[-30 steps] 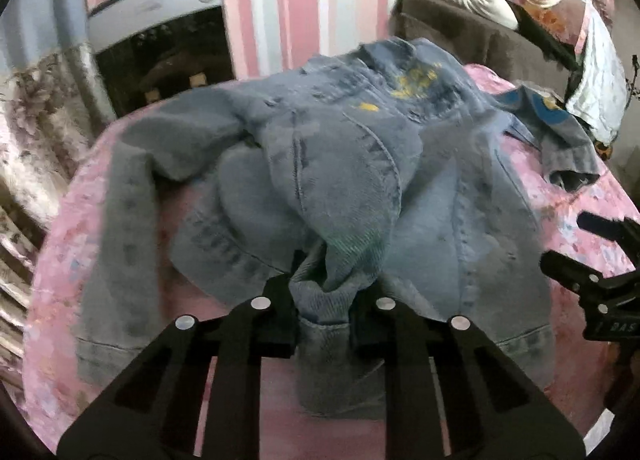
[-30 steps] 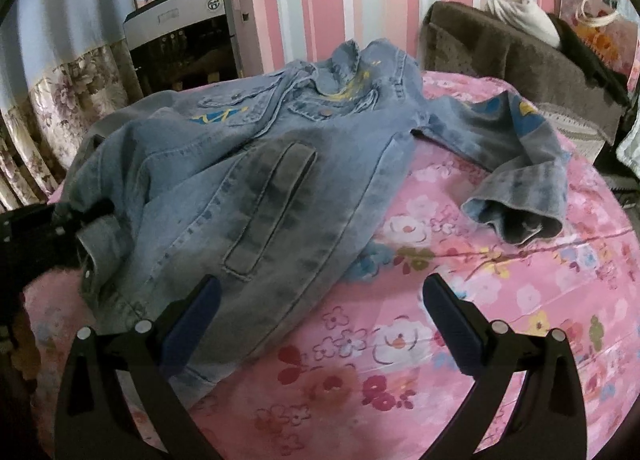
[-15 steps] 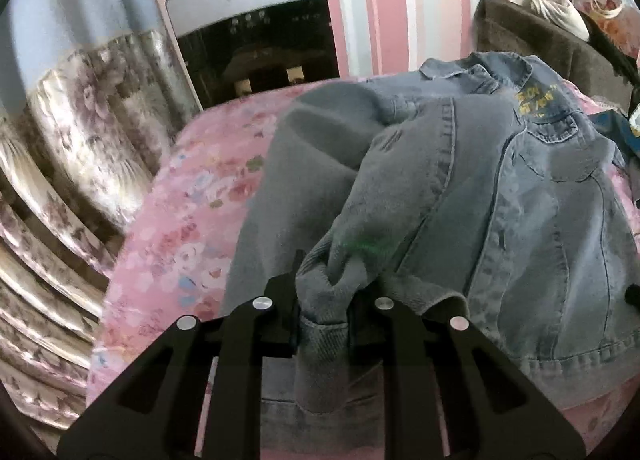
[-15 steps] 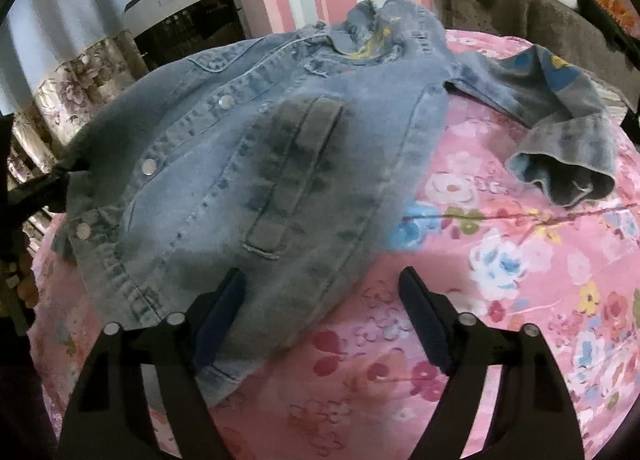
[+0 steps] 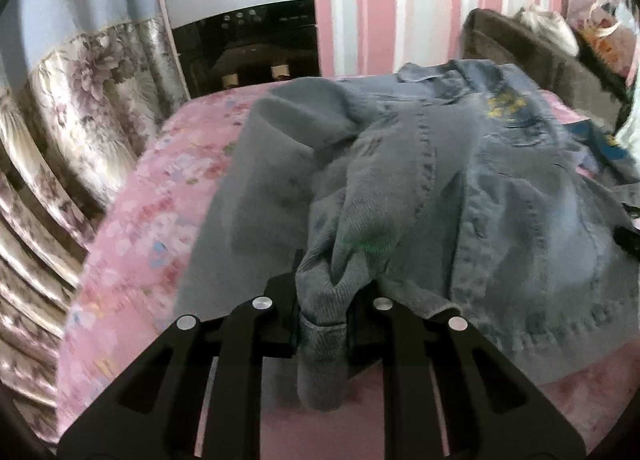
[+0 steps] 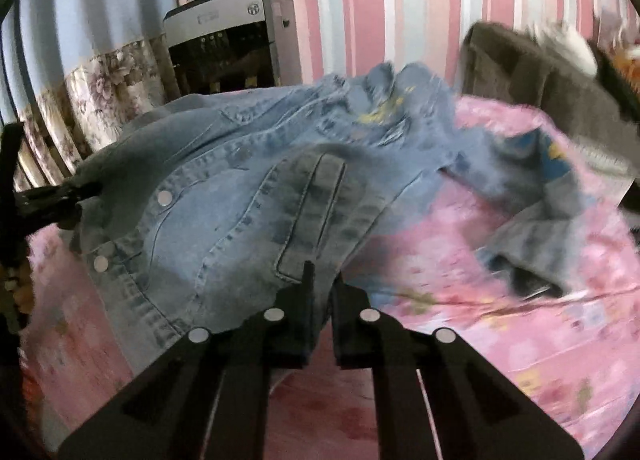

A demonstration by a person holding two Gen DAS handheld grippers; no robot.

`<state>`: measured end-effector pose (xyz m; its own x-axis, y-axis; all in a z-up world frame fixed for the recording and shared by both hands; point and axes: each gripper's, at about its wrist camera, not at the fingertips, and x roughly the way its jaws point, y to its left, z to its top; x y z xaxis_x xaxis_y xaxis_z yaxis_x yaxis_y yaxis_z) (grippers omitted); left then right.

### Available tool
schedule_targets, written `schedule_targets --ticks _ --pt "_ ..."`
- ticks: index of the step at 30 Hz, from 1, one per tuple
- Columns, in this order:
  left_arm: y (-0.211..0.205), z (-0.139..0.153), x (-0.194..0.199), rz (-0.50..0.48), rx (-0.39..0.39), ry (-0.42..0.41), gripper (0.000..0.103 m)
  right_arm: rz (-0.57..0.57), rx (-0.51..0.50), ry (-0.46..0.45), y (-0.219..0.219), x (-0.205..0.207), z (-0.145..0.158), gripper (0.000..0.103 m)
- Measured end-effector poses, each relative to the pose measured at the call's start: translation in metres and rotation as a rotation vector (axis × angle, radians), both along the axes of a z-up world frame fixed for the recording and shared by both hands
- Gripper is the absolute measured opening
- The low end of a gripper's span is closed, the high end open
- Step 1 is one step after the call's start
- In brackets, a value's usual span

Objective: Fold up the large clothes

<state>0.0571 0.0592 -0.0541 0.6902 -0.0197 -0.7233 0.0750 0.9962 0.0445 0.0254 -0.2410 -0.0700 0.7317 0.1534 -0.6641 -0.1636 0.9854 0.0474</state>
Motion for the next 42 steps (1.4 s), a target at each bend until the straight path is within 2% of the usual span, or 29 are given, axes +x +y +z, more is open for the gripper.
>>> schedule_targets --ticks 2,5,9,11,14,16,19,21,22,23,24,25,27,30,33,37,39,40,41,42 --pt "-0.013 0.001 -0.016 -0.037 -0.035 0.013 0.015 -0.009 -0.042 -0.008 -0.007 -0.004 0.005 0.007" --pt "-0.029 0.002 -0.038 -0.068 -0.03 0.014 0.014 -0.036 -0.091 -0.025 -0.025 -0.012 0.011 0.007" --pt "-0.039 0.003 -0.06 -0.11 -0.103 0.038 0.014 -0.087 -0.175 -0.045 -0.048 -0.024 0.017 0.007" --pt "-0.045 0.0 -0.07 -0.129 -0.111 0.039 0.014 -0.117 -0.203 -0.042 -0.059 -0.03 0.019 0.007" --pt "-0.051 -0.016 -0.082 -0.154 -0.116 0.067 0.015 -0.142 -0.228 0.009 -0.073 -0.039 0.015 0.007" --pt "-0.048 -0.027 -0.083 -0.16 -0.127 0.085 0.019 -0.148 -0.246 0.063 -0.076 -0.035 0.001 0.009" --pt "-0.045 -0.031 -0.083 -0.166 -0.099 0.068 0.036 -0.154 -0.248 0.109 -0.08 -0.031 -0.014 0.011" --pt "-0.043 -0.022 -0.084 -0.145 -0.031 0.025 0.064 -0.132 -0.175 0.088 -0.085 -0.034 -0.005 0.014" --pt "-0.042 -0.017 -0.086 -0.143 -0.01 0.007 0.069 -0.126 -0.105 0.058 -0.092 -0.038 0.007 0.032" --pt "-0.039 -0.011 -0.086 -0.147 -0.003 -0.008 0.071 -0.136 -0.054 0.023 -0.1 -0.041 0.017 0.058" --pt "-0.035 -0.004 -0.085 -0.154 -0.008 -0.019 0.075 -0.16 -0.017 -0.02 -0.108 -0.046 0.026 0.069" --pt "-0.031 0.002 -0.082 -0.155 -0.013 -0.027 0.079 -0.202 -0.003 -0.074 -0.116 -0.049 0.038 0.073" --pt "-0.024 0.013 -0.073 -0.132 0.003 -0.059 0.091 -0.268 -0.021 -0.121 -0.125 -0.046 0.049 0.073" --pt "-0.019 0.03 -0.05 -0.1 0.027 -0.096 0.097 -0.339 -0.031 -0.14 -0.137 -0.029 0.056 0.073" --pt "-0.014 0.046 -0.021 -0.068 0.015 -0.127 0.1 -0.371 0.003 -0.106 -0.147 -0.004 0.051 0.073" --pt "-0.025 0.058 0.017 -0.066 0.065 -0.177 0.1 -0.371 -0.014 -0.023 -0.142 0.038 0.031 0.073" --pt "-0.032 0.06 0.039 -0.07 0.07 -0.18 0.1 -0.384 -0.002 0.022 -0.145 0.056 0.02 0.068" --pt "-0.035 0.06 0.05 -0.074 0.068 -0.173 0.1 -0.395 0.0 0.034 -0.149 0.061 0.018 0.052" --pt "-0.037 0.061 0.061 -0.083 0.059 -0.169 0.1 -0.409 -0.008 0.05 -0.152 0.066 0.014 0.019" --pt "-0.037 0.063 0.068 -0.081 0.051 -0.169 0.1 -0.417 -0.02 0.069 -0.157 0.073 0.01 0.009"
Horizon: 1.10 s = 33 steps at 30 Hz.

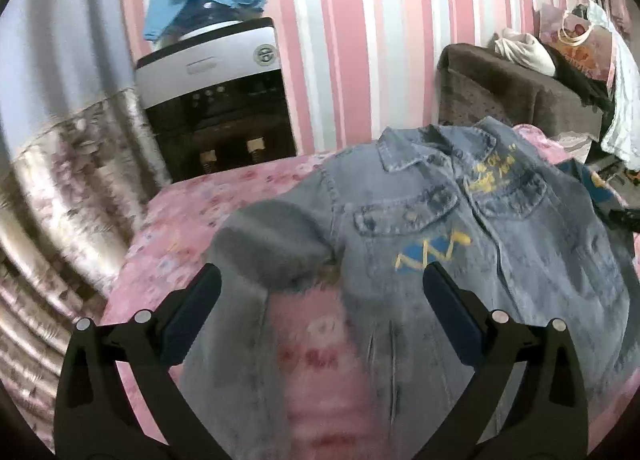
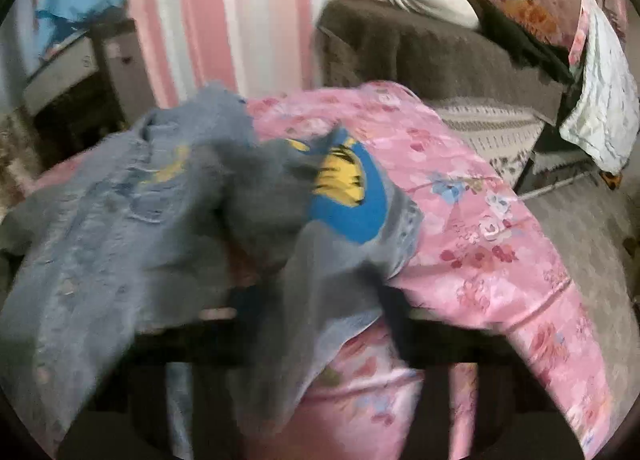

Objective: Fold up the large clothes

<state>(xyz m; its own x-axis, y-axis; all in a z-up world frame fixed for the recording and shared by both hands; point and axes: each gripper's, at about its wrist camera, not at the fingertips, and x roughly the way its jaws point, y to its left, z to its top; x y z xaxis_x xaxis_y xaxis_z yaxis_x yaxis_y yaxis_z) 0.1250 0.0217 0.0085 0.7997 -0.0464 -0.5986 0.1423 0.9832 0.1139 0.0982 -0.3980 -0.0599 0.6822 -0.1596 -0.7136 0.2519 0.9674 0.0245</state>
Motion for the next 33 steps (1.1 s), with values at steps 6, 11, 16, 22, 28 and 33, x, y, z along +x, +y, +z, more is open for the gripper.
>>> schedule_targets --ticks 6,11,16,22,28,33 --pt "0.003 0.013 0.033 0.027 -0.008 -0.019 0.1 -0.107 -0.174 -0.03 -0.053 0.016 0.038 0.006" --pt "0.008 0.026 0.05 0.059 0.007 -0.044 0.1 -0.289 -0.222 -0.074 -0.144 0.026 0.091 0.004" --pt "0.007 0.027 0.071 0.084 0.022 -0.043 0.1 -0.328 -0.277 0.089 -0.209 0.075 0.068 0.004" --pt "-0.003 0.009 0.084 0.073 0.037 0.004 0.1 -0.309 -0.043 0.143 -0.246 0.1 0.012 0.011" --pt "-0.01 -0.007 0.094 0.05 0.045 0.044 0.1 -0.258 0.088 0.075 -0.232 0.084 0.008 0.058" --pt "-0.017 -0.011 0.095 0.032 0.046 0.039 0.1 -0.278 0.078 -0.028 -0.215 0.055 0.031 0.066"
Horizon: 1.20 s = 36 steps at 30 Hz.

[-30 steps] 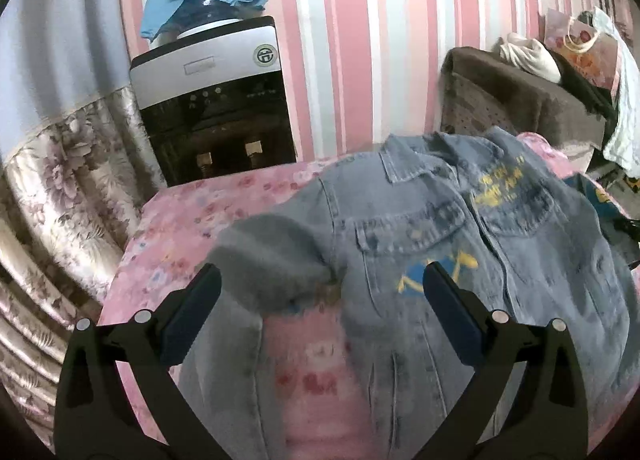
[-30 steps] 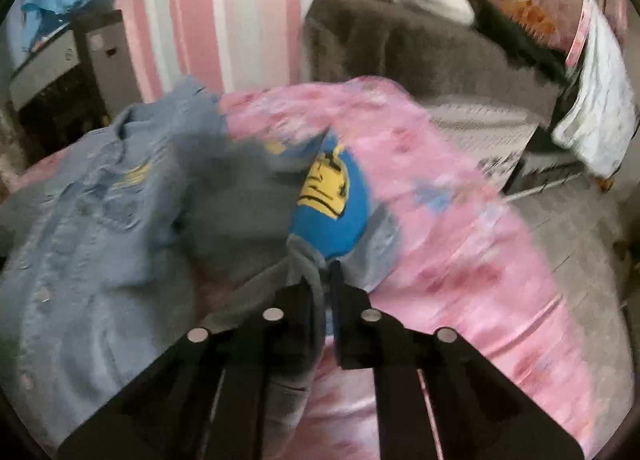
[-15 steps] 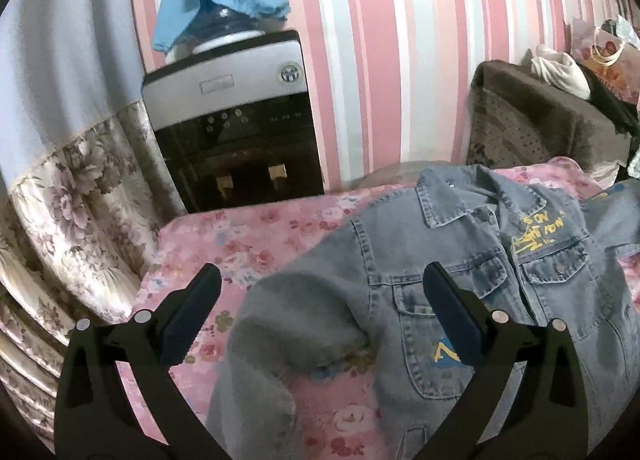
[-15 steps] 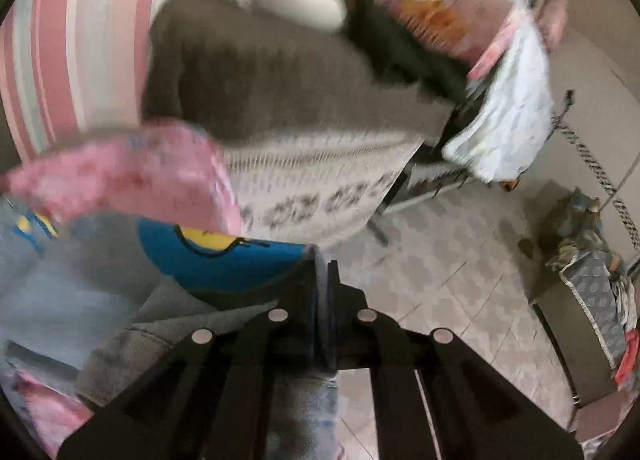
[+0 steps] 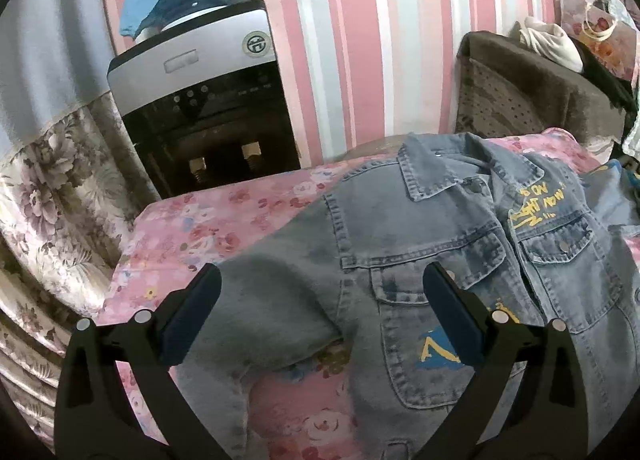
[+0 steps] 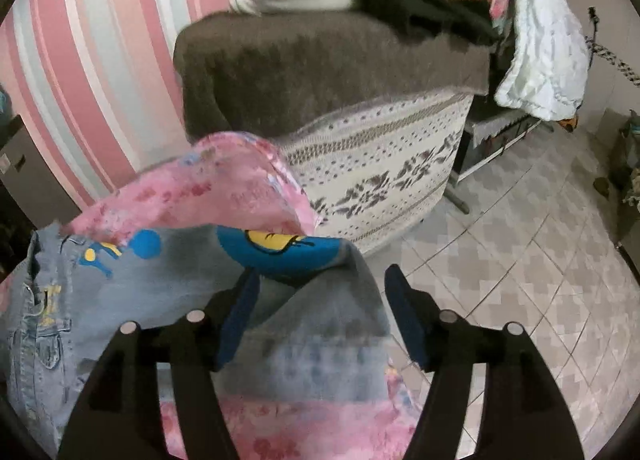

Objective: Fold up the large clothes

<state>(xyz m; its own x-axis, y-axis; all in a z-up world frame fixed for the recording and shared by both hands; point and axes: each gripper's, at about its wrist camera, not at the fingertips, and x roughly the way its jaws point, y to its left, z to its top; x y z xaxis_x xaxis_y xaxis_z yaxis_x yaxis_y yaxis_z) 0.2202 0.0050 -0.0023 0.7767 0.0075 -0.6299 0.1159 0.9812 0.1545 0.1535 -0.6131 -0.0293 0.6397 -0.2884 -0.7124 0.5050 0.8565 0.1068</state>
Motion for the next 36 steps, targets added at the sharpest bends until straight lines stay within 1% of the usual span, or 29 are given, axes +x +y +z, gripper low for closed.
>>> schedule_targets --ticks 3,4,6,9,13,16,17,18,20,22,26,28,30,33,35,36 --pt "-0.003 -0.003 -0.001 -0.011 0.016 -0.006 0.1 -0.048 -0.028 -0.024 0.011 -0.025 0.002 0.066" --pt "-0.002 -0.004 -0.001 -0.01 0.018 -0.003 0.1 -0.077 -0.017 -0.043 0.015 -0.037 0.0 0.066" --pt "0.0 -0.007 0.0 -0.012 0.011 0.005 0.1 -0.09 0.019 -0.09 0.022 -0.054 -0.003 0.066" --pt "0.003 -0.009 0.001 -0.015 -0.008 0.018 0.1 -0.071 0.058 -0.133 0.043 -0.07 -0.007 0.066" --pt "0.004 -0.008 -0.002 -0.021 -0.018 0.009 0.1 -0.024 0.091 -0.111 0.062 -0.057 -0.017 0.066" --pt "0.003 -0.008 -0.005 -0.026 -0.014 0.007 0.1 -0.053 0.114 -0.117 0.056 -0.039 -0.028 0.065" --pt "0.003 -0.007 -0.006 -0.027 -0.01 0.006 0.1 -0.063 0.12 -0.115 0.053 -0.034 -0.031 0.055" --pt "0.003 -0.007 -0.007 -0.024 -0.003 0.004 0.1 -0.089 0.119 -0.122 0.047 -0.028 -0.033 0.049" --pt "0.006 -0.006 -0.009 -0.017 0.008 -0.002 0.1 -0.092 0.111 -0.132 0.042 -0.02 -0.03 0.019" --pt "0.011 -0.002 -0.011 -0.009 0.008 -0.011 0.1 -0.087 0.051 -0.124 0.046 -0.011 -0.022 0.008" --pt "0.021 0.006 -0.008 0.002 -0.014 -0.018 0.1 -0.044 -0.144 -0.085 0.07 0.005 0.009 0.007" --pt "0.023 0.007 -0.005 0.006 -0.014 -0.016 0.1 -0.012 -0.177 -0.086 0.077 0.011 0.022 0.007" --pt "0.023 0.007 0.0 0.003 -0.011 -0.013 0.1 0.03 -0.19 -0.095 0.087 0.018 0.036 0.007" --pt "0.023 0.009 0.004 -0.006 -0.002 -0.026 0.1 0.118 -0.178 -0.144 0.11 0.026 0.061 0.007" --pt "0.027 0.012 0.009 0.0 -0.015 -0.033 0.1 0.193 -0.154 -0.175 0.133 0.035 0.074 0.007" --pt "0.031 0.014 0.012 0.005 -0.037 -0.026 0.1 0.238 -0.153 -0.185 0.15 0.041 0.08 0.006"
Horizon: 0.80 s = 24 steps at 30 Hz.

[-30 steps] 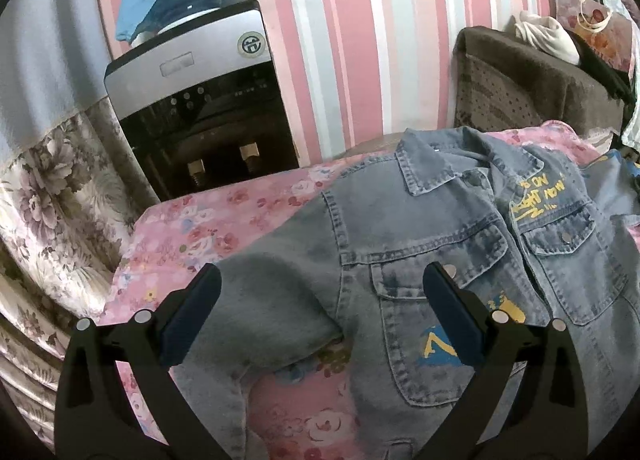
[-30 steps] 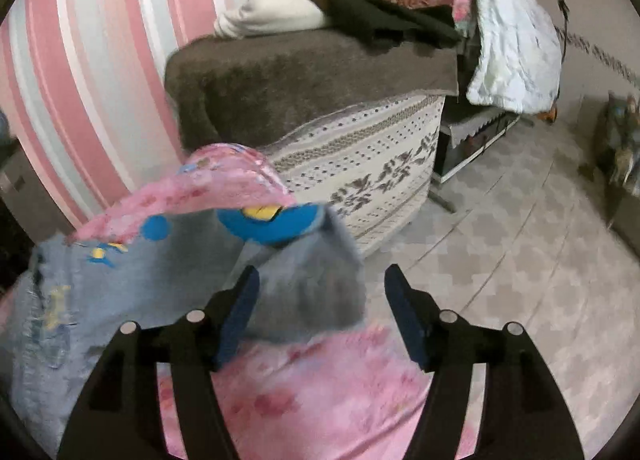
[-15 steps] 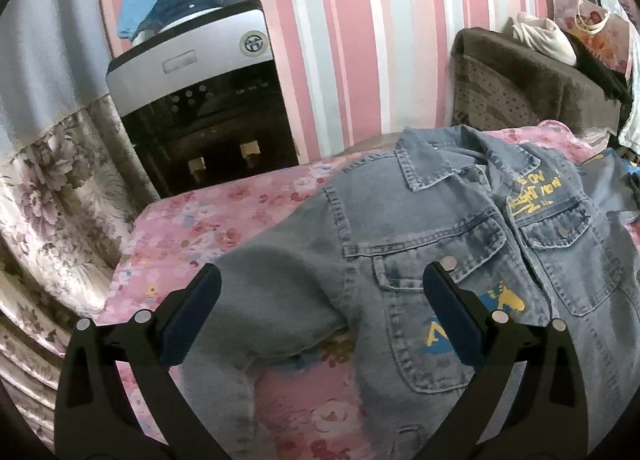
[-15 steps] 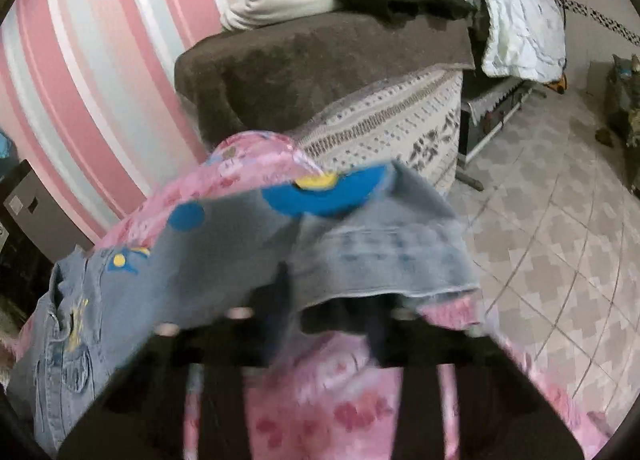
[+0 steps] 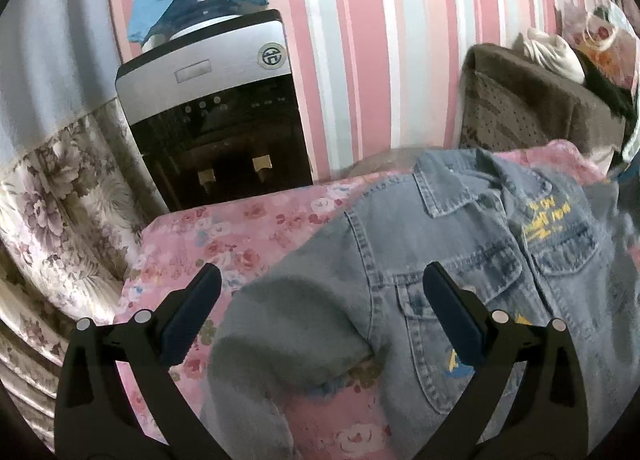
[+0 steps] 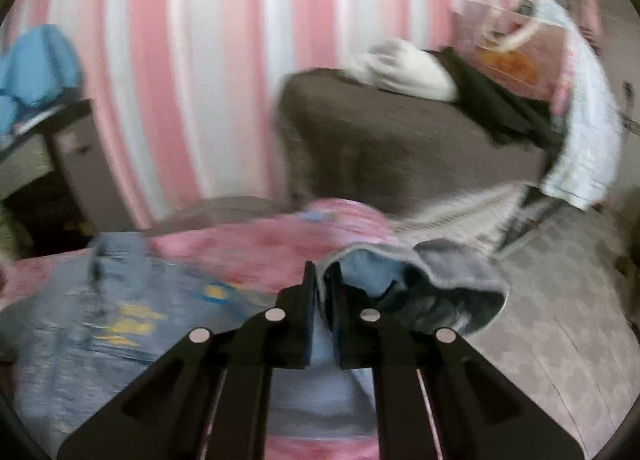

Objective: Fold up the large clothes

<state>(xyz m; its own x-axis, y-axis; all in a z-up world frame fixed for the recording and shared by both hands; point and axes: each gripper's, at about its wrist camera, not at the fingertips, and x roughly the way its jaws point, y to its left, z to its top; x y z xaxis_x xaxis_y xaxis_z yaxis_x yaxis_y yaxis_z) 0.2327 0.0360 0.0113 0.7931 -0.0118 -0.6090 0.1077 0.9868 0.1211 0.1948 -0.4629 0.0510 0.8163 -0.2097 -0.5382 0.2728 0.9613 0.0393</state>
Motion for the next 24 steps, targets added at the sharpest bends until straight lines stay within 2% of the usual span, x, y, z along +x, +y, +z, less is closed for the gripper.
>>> schedule_targets --ticks 6,9,12,17,20,24 --pt "0.021 -0.003 0.013 0.023 -0.127 0.041 0.1 0.265 0.004 -0.03 0.1 0.027 0.008 0.006" --pt "0.019 -0.014 0.019 0.031 -0.133 0.054 0.1 0.4 -0.021 0.026 0.161 0.048 -0.008 0.006" --pt "0.016 -0.029 0.03 0.036 -0.114 0.1 0.099 0.51 -0.038 0.082 0.218 0.063 -0.031 0.006" --pt "0.011 -0.041 0.051 0.048 -0.059 0.136 0.09 0.633 -0.01 0.125 0.271 0.081 -0.04 0.006" --pt "0.009 -0.043 0.058 0.041 -0.07 0.145 0.09 0.69 0.022 0.162 0.302 0.093 -0.045 0.006" --pt "0.007 -0.051 0.065 0.033 -0.063 0.161 0.09 0.717 0.057 0.246 0.33 0.109 -0.081 0.006"
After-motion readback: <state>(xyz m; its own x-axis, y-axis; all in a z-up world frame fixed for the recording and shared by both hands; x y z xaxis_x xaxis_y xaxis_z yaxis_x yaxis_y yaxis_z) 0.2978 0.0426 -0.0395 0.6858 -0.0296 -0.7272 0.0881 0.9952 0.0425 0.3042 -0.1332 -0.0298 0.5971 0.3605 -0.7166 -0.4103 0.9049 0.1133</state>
